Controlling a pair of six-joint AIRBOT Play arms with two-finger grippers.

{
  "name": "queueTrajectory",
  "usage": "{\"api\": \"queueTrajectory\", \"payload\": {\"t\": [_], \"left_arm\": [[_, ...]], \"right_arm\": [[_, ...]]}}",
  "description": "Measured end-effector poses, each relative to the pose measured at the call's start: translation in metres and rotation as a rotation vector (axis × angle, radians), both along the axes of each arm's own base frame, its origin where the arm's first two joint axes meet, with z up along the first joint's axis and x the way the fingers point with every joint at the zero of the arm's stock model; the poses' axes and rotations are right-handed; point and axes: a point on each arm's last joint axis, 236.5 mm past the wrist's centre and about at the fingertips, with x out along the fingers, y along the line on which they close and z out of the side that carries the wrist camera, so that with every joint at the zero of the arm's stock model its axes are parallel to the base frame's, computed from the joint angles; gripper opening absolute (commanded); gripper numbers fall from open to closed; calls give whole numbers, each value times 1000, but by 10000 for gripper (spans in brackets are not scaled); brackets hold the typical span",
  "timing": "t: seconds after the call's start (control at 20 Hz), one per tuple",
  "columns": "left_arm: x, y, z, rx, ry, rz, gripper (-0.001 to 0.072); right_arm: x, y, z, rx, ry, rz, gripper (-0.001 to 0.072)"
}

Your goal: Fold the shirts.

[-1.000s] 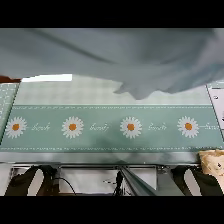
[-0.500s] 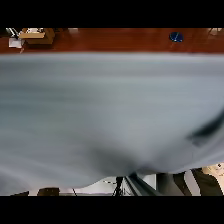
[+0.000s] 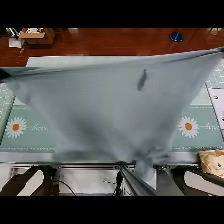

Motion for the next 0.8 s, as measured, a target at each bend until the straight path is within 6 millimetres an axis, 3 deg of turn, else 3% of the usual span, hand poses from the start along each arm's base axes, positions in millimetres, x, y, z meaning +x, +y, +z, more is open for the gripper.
{"api": "queueTrajectory", "payload": {"t": [0.15, 0.35, 0.6, 0.8], "left_arm": [[56, 0, -64, -25, 100, -37, 22], [120, 8, -118, -37, 91, -6, 22], [185, 20, -151, -57, -27, 81, 22], [218, 20, -174, -83, -82, 128, 22]], "right_arm": [[61, 24, -62, 25, 58, 49, 30], [124, 42, -114, 46, 19, 44, 29], [184, 43, -149, 73, -91, -19, 30], [215, 45, -177, 106, -142, -56, 30]]}}
